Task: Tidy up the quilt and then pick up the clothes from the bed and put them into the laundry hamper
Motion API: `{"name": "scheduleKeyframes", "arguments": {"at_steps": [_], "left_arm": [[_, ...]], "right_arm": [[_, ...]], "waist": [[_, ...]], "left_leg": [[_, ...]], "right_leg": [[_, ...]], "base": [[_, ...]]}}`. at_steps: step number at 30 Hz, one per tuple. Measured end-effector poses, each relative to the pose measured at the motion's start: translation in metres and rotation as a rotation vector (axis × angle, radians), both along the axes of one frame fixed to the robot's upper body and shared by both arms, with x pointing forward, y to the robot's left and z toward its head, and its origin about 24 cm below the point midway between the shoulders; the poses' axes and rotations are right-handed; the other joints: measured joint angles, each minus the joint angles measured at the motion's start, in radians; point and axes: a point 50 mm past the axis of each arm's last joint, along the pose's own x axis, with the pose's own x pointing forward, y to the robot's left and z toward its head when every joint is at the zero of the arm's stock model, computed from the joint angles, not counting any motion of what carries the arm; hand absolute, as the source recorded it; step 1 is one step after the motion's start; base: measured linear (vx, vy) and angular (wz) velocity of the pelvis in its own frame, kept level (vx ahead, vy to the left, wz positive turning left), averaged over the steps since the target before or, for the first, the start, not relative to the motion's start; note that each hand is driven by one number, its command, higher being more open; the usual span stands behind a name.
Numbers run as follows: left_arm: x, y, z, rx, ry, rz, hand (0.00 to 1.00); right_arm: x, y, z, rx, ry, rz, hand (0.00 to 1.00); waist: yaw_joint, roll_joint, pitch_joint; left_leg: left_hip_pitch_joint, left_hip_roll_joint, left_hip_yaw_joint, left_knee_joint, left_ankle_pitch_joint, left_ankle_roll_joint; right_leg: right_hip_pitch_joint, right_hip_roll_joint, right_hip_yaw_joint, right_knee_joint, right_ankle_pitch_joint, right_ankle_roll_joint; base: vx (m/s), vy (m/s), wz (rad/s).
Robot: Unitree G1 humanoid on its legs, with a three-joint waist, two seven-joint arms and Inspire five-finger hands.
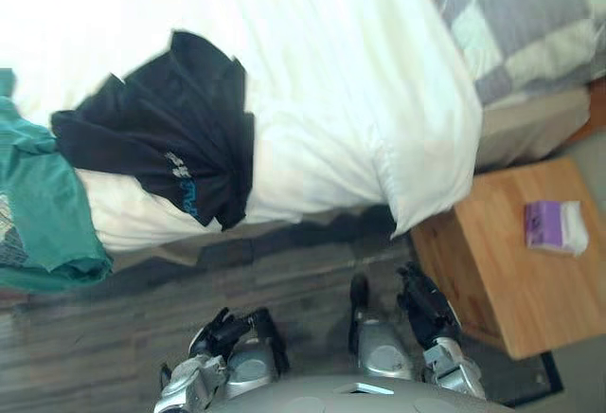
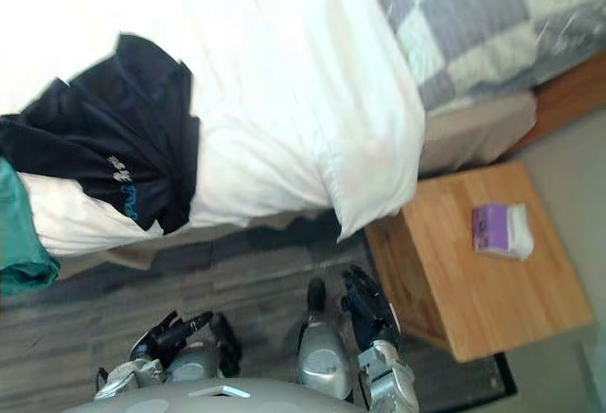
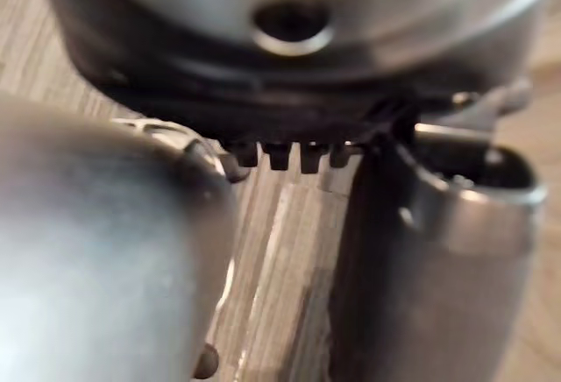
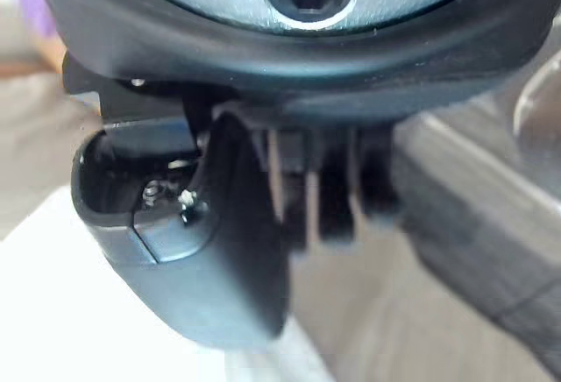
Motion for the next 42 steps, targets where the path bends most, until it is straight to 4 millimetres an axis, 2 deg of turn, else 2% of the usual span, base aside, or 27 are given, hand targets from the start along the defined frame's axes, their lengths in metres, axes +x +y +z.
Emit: {"name": "scheduleKeyframes", "arguments": {"at_steps": [2, 5, 8, 14, 17, 19, 21, 22, 23, 24, 25, 26, 27, 29, 30, 31, 32, 33, 34, 35, 36, 37, 38, 39, 41, 42], "left_arm": [[-0.005, -0.001, -0.003, 0.014, 0.06, -0.048, 1.0], [-0.003, -0.006, -0.005, 0.035, 0.123, -0.127, 1.0], [0.003, -0.008, -0.006, 0.076, 0.195, -0.233, 1.0], [-0.001, -0.005, -0.007, 0.107, 0.234, -0.21, 1.0], [0.0, -0.004, -0.007, 0.111, 0.219, -0.151, 1.0], [0.003, -0.004, -0.006, 0.123, 0.204, -0.142, 1.0], [0.003, -0.005, -0.007, 0.131, 0.199, -0.134, 1.0], [0.003, -0.005, -0.007, 0.123, 0.201, -0.123, 1.0], [0.002, -0.006, -0.008, 0.12, 0.203, -0.118, 1.0], [0.002, -0.005, -0.008, 0.123, 0.201, -0.114, 1.0], [0.001, 0.0, -0.007, 0.148, 0.198, -0.108, 1.0], [0.0, 0.005, -0.006, 0.165, 0.194, -0.108, 1.0], [0.001, 0.007, -0.006, 0.171, 0.191, -0.11, 1.0], [-0.001, 0.005, -0.007, 0.17, 0.179, -0.124, 1.0], [-0.002, 0.003, -0.007, 0.169, 0.176, -0.131, 1.0], [-0.003, 0.001, -0.008, 0.159, 0.178, -0.146, 1.0], [-0.001, 0.01, -0.006, 0.184, 0.161, -0.158, 1.0], [0.0, 0.013, -0.005, 0.194, 0.156, -0.17, 1.0], [0.001, 0.01, -0.005, 0.177, 0.152, -0.188, 1.0], [0.0, 0.009, -0.005, 0.171, 0.159, -0.197, 1.0], [0.003, 0.006, -0.005, 0.169, 0.157, -0.211, 1.0], [0.005, 0.004, -0.005, 0.167, 0.145, -0.213, 1.0], [0.004, 0.002, -0.005, 0.165, 0.145, -0.212, 1.0], [0.02, -0.012, -0.004, 0.175, 0.131, -0.326, 1.0], [0.025, -0.024, -0.004, 0.199, 0.138, -0.438, 1.0], [0.025, -0.025, -0.004, 0.203, 0.142, -0.452, 1.0]], "right_arm": [[-0.009, 0.006, -0.009, -0.044, 0.096, 0.118, 1.0], [-0.02, 0.013, -0.018, -0.079, 0.2, 0.239, 1.0], [-0.023, 0.012, -0.02, -0.113, 0.249, 0.272, 1.0], [-0.023, 0.012, -0.022, -0.114, 0.269, 0.29, 1.0], [-0.024, 0.01, -0.023, -0.137, 0.29, 0.328, 1.0], [-0.026, 0.005, -0.023, -0.156, 0.309, 0.342, 1.0], [-0.026, 0.002, -0.022, -0.164, 0.312, 0.331, 1.0], [-0.025, 0.0, -0.022, -0.161, 0.308, 0.315, 1.0], [-0.026, -0.002, -0.022, -0.164, 0.311, 0.304, 1.0], [-0.027, -0.004, -0.022, -0.165, 0.312, 0.3, 1.0], [-0.028, -0.007, -0.021, -0.17, 0.316, 0.285, 1.0], [-0.031, -0.013, -0.02, -0.182, 0.322, 0.275, 1.0], [-0.032, -0.017, -0.02, -0.191, 0.325, 0.27, 1.0], [-0.038, -0.034, -0.017, -0.232, 0.349, 0.263, 1.0], [-0.039, -0.036, -0.017, -0.237, 0.358, 0.263, 1.0], [-0.042, -0.034, -0.019, -0.232, 0.376, 0.268, 1.0], [-0.044, -0.018, -0.025, -0.208, 0.389, 0.283, 1.0], [-0.044, -0.013, -0.026, -0.199, 0.382, 0.283, 1.0], [-0.043, -0.013, -0.026, -0.224, 0.39, 0.303, 1.0], [-0.04, -0.012, -0.026, -0.224, 0.386, 0.311, 1.0], [-0.039, -0.012, -0.026, -0.23, 0.388, 0.322, 1.0], [-0.037, -0.015, -0.025, -0.27, 0.387, 0.376, 1.0], [-0.034, -0.013, -0.024, -0.285, 0.37, 0.428, 1.0], [-0.019, 0.008, -0.02, -0.313, 0.291, 0.635, 1.0], [-0.013, 0.007, -0.018, -0.345, 0.281, 0.681, 1.0], [-0.013, 0.007, -0.018, -0.349, 0.278, 0.693, 1.0]], "waist": [[0.001, -0.006, -0.051], [0.006, -0.005, -0.094], [0.0, -0.004, -0.098], [0.005, -0.009, -0.109], [0.002, -0.005, -0.101], [-0.001, -0.004, -0.096], [-0.001, -0.007, -0.09], [-0.005, 0.002, -0.087], [-0.013, 0.01, -0.086], [-0.017, 0.01, -0.086], [-0.022, 0.008, -0.085], [-0.032, 0.005, -0.084], [-0.036, 0.003, -0.083], [-0.04, 0.012, -0.083], [-0.041, 0.013, -0.084], [-0.05, 0.014, -0.09], [-0.063, -0.011, -0.09], [-0.065, -0.012, -0.091], [-0.044, -0.008, -0.089], [-0.036, -0.005, -0.088], [-0.016, 0.006, -0.086], [0.016, 0.006, -0.086], [0.021, 0.012, -0.087], [0.01, 0.02, -0.096], [0.003, 0.04, -0.091], [0.004, 0.041, -0.091]], "left_leg": [[0.048, -0.013, -0.021, -0.046, 0.016, -0.001], [0.068, -0.023, -0.054, -0.091, 0.038, 0.002], [0.067, -0.033, -0.115, -0.104, 0.051, 0.006], [0.092, -0.031, -0.14, -0.097, 0.048, 0.005], [0.003, -0.011, -0.172, 0.174, -0.071, 0.009], [-0.047, 0.004, -0.168, 0.326, -0.077, 0.006], [-0.048, 0.003, -0.165, 0.359, -0.078, 0.005], [-0.049, 0.021, -0.161, 0.391, -0.112, 0.013], [-0.05, 0.073, -0.165, 0.413, -0.125, 0.032], [-0.05, 0.1, -0.176, 0.421, -0.127, 0.034], [-0.052, 0.151, -0.209, 0.421, -0.123, 0.037], [-0.065, 0.189, -0.262, 0.419, -0.113, 0.032], [-0.071, 0.201, -0.291, 0.415, -0.105, 0.036], [-0.064, 0.211, -0.373, 0.364, -0.042, 0.061], [-0.058, 0.194, -0.383, 0.362, -0.092, -0.022], [-0.052, 0.161, -0.355, 0.355, -0.171, -0.141], [-0.085, 0.13, -0.338, 0.393, -0.185, -0.142], [-0.1, 0.129, -0.337, 0.412, -0.194, -0.14], [-0.106, 0.135, -0.304, 0.434, -0.217, -0.137], [-0.108, 0.137, -0.287, 0.436, -0.22, -0.133], [-0.092, 0.147, -0.238, 0.409, -0.21, -0.114], [-0.045, 0.14, -0.173, 0.335, -0.179, -0.085], [-0.028, 0.139, -0.153, 0.297, -0.159, -0.075], [-0.04, 0.091, -0.178, 0.146, -0.053, -0.056], [-0.04, 0.08, -0.205, 0.096, -0.009, -0.049], [-0.031, 0.08, -0.203, 0.083, 0.002, -0.048]], "right_leg": [[0.059, -0.002, -0.028, -0.03, 0.001, 0.001], [0.081, 0.0, -0.057, -0.038, -0.003, 0.003], [0.089, -0.005, -0.092, 0.008, -0.04, 0.003], [0.121, -0.011, -0.118, 0.042, -0.073, -0.002], [0.153, -0.04, -0.132, 0.095, -0.126, 0.005], [0.187, -0.07, -0.147, 0.121, -0.133, 0.009], [0.196, -0.098, -0.153, 0.13, -0.142, 0.007], [0.194, -0.106, -0.15, 0.139, -0.147, 0.001], [0.193, -0.109, -0.138, 0.151, -0.155, 0.007], [0.188, -0.113, -0.124, 0.161, -0.158, 0.013], [0.169, -0.131, -0.099, 0.189, -0.166, 0.025], [0.141, -0.161, -0.074, 0.229, -0.178, 0.047], [0.128, -0.181, -0.061, 0.249, -0.182, 0.063], [0.073, -0.243, 0.017, 0.281, -0.185, 0.132], [0.061, -0.255, 0.042, 0.275, -0.181, 0.144], [0.063, -0.271, 0.11, 0.217, -0.178, 0.151], [0.074, -0.256, 0.153, 0.187, -0.147, 0.164], [0.075, -0.227, 0.134, 0.187, -0.102, 0.157], [0.074, -0.228, 0.062, 0.112, 0.043, 0.123], [0.074, -0.224, 0.037, 0.076, 0.122, 0.108], [0.068, -0.21, -0.026, 0.019, 0.239, 0.046], [0.039, -0.203, -0.184, 0.045, 0.27, -0.032], [0.039, -0.173, -0.274, 0.083, 0.221, -0.033], [0.086, 0.039, -0.256, 0.069, -0.103, -0.009], [0.094, 0.048, -0.246, 0.059, -0.105, -0.018], [0.096, 0.048, -0.25, 0.068, -0.108, -0.022]], "base": [[0.06, 0.013, 0.3], [0.03, -0.011, 0.29], [-0.01, -0.015, 0.45], [0.01, -0.015, 0.19], [-0.01, 0.028, 0.27], [-0.02, 0.085, 0.32], [-0.02, 0.119, 0.09], [-0.06, 0.098, -0.09], [-0.06, 0.101, -0.14], [-0.04, 0.136, -0.24], [-0.03, 0.315, -0.28], [-0.02, 0.29, -0.26], [-0.06, 0.521, -0.26], [-0.06, 0.64, -0.45], [-0.04, 0.669, -0.5], [0.0, 0.579, -0.37], [0.01, 0.503, -0.23], [0.03, 0.353, -0.47], [-0.02, 0.289, -0.52], [-0.07, 0.418, -0.8], [-0.1, 0.401, -0.91], [-0.05, 0.383, -0.95], [0.02, 0.412, -0.35], [0.01, 0.309, 0.43], [-0.02, 0.117, 0.62], [0.01, -0.029, 0.39]]}}
